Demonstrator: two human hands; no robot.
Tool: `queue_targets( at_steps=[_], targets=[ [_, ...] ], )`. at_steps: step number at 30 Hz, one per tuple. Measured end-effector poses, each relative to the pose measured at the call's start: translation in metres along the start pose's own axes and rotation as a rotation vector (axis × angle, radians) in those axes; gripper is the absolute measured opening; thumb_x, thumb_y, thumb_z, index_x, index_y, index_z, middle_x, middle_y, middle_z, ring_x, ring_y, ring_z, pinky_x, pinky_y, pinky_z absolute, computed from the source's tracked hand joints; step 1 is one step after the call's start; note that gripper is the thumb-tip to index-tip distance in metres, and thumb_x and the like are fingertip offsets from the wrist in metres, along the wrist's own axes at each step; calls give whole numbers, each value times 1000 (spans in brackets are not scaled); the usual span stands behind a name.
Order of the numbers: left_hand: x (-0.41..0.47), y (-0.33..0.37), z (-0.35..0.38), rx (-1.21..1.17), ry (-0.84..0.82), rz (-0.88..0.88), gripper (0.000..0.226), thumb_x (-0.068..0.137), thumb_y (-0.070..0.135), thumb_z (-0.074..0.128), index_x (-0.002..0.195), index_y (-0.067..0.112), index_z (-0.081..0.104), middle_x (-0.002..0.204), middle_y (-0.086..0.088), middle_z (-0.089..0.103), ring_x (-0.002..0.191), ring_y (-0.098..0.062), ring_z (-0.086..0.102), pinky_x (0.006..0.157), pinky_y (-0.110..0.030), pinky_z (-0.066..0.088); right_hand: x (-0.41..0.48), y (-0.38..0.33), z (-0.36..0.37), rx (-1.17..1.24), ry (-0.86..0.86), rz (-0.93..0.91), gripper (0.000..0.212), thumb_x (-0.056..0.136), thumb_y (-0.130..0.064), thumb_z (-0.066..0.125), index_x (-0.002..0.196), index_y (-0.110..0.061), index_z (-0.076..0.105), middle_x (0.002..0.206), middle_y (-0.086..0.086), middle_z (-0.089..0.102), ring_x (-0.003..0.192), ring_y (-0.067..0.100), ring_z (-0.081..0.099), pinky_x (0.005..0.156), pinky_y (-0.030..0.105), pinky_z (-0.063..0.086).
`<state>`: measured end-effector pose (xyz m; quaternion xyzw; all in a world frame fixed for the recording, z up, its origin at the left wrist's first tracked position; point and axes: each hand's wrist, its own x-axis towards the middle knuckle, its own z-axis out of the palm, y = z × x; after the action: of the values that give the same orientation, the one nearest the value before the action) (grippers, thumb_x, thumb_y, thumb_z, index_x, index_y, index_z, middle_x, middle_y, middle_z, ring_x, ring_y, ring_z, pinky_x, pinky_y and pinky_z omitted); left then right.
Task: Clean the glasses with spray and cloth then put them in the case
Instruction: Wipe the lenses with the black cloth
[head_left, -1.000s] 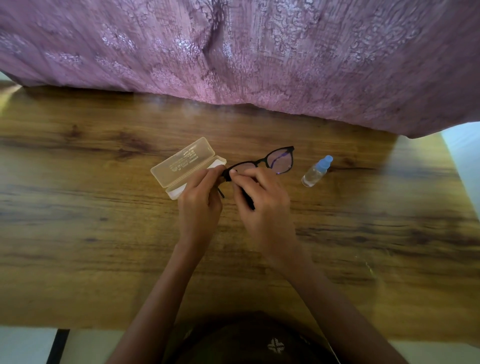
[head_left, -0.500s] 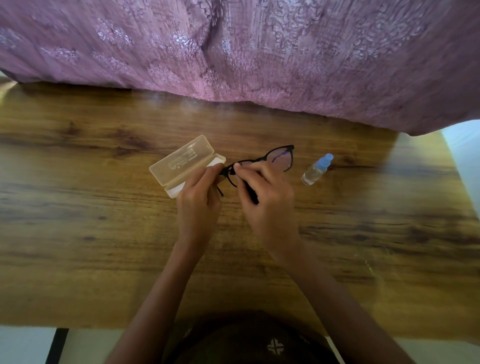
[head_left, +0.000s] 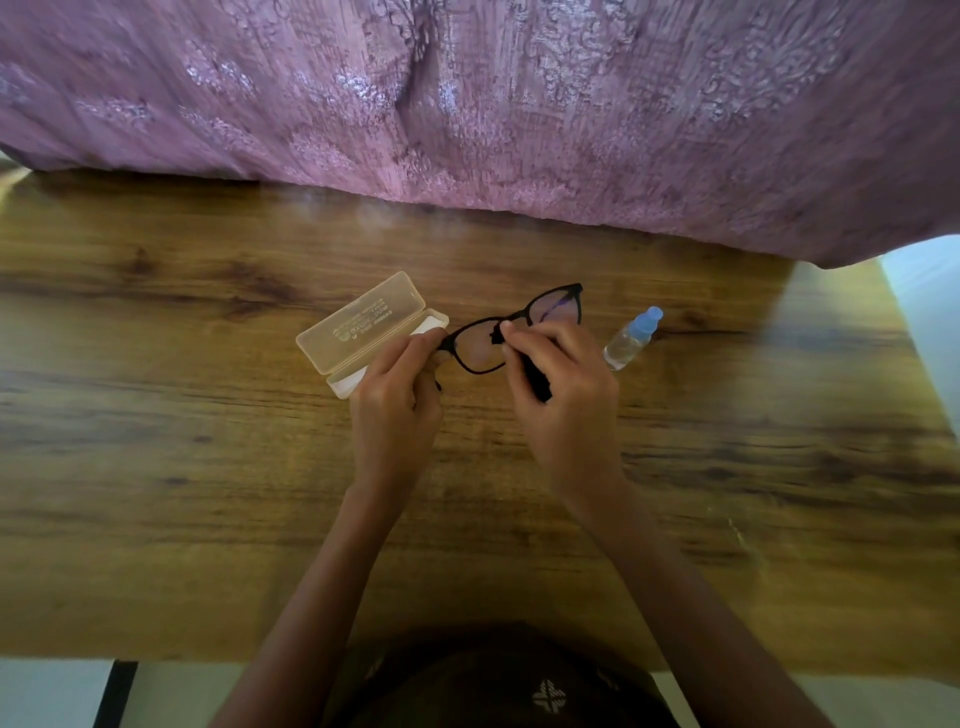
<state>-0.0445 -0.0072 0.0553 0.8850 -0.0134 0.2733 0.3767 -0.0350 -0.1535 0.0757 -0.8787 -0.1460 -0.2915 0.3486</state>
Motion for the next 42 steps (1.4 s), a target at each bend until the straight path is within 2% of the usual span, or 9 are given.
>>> queue_targets(
  at_steps=[6, 12, 17, 23, 27, 32, 35, 38, 42],
  targets=[
    [2, 0, 0, -18, -9, -12, 23, 88, -7, 57, 108, -2, 70, 98, -12, 71, 85, -19, 67, 74, -20, 53, -17, -7, 0, 15, -45, 6, 16, 87, -1, 72, 103, 3, 73, 90, 10, 68, 81, 11, 60, 73, 18, 50],
    [1, 2, 0, -24, -10, 1, 30, 84, -18, 56, 106, -3, 69, 94, -11, 70, 89, 1, 57, 80, -2, 44, -23, -22, 6, 38, -113, -20, 18, 90, -4, 69, 107, 3, 72, 95, 10, 68, 84, 17, 64, 76, 24, 53],
    [0, 3, -2, -13, -23, 5, 30, 86, -16, 55, 108, -2, 69, 95, -10, 70, 87, -14, 64, 81, -5, 44, -13, -26, 9, 45, -91, -42, 19, 90, -3, 68, 107, 4, 72, 94, 12, 68, 84, 19, 65, 77, 25, 53],
    [-1, 1, -1, -9, -25, 14, 33, 85, -18, 57, 111, -2, 69, 96, -12, 70, 88, -12, 64, 82, -3, 43, -3, -18, 8, 38, -43, -5, 18, 89, -1, 70, 106, 4, 72, 97, 13, 68, 89, 21, 66, 79, 29, 56],
    [-1, 2, -3, 1, 4, -12, 32, 83, -18, 55, 109, -4, 69, 96, -13, 70, 84, -11, 59, 77, 0, 42, 6, -11, 3, 22, -23, 22, 19, 86, -2, 73, 105, 2, 73, 91, 11, 67, 82, 17, 64, 76, 22, 53],
    [2, 3, -7, -41, 32, -42, 31, 85, -16, 58, 112, -3, 68, 100, -8, 69, 84, 2, 53, 75, 2, 41, 21, 1, -18, 174, 78, 264, 18, 90, -6, 70, 108, -3, 73, 99, 5, 71, 88, 2, 64, 79, 7, 48],
    [2, 0, -8, -45, 44, -33, 31, 86, -15, 57, 112, -3, 68, 103, -8, 69, 90, 4, 53, 79, 0, 42, 27, 13, -31, 300, 105, 504, 17, 92, -11, 69, 108, -11, 74, 99, -7, 71, 89, -9, 64, 76, 9, 51],
    [1, -3, -10, -67, 58, -17, 29, 87, -12, 58, 111, -1, 69, 104, 3, 64, 91, 0, 57, 78, -3, 45, 28, 19, -36, 505, 32, 746, 16, 91, -15, 71, 103, -24, 75, 92, -14, 74, 89, -1, 69, 73, 14, 52],
    [0, -5, -13, -106, 62, -6, 25, 90, -4, 57, 112, 0, 69, 106, 6, 62, 92, -1, 59, 76, -6, 47, 30, 16, -40, 774, -70, 929, 20, 90, -12, 71, 109, -16, 73, 95, 2, 77, 85, 7, 72, 68, 14, 53]
  ],
)
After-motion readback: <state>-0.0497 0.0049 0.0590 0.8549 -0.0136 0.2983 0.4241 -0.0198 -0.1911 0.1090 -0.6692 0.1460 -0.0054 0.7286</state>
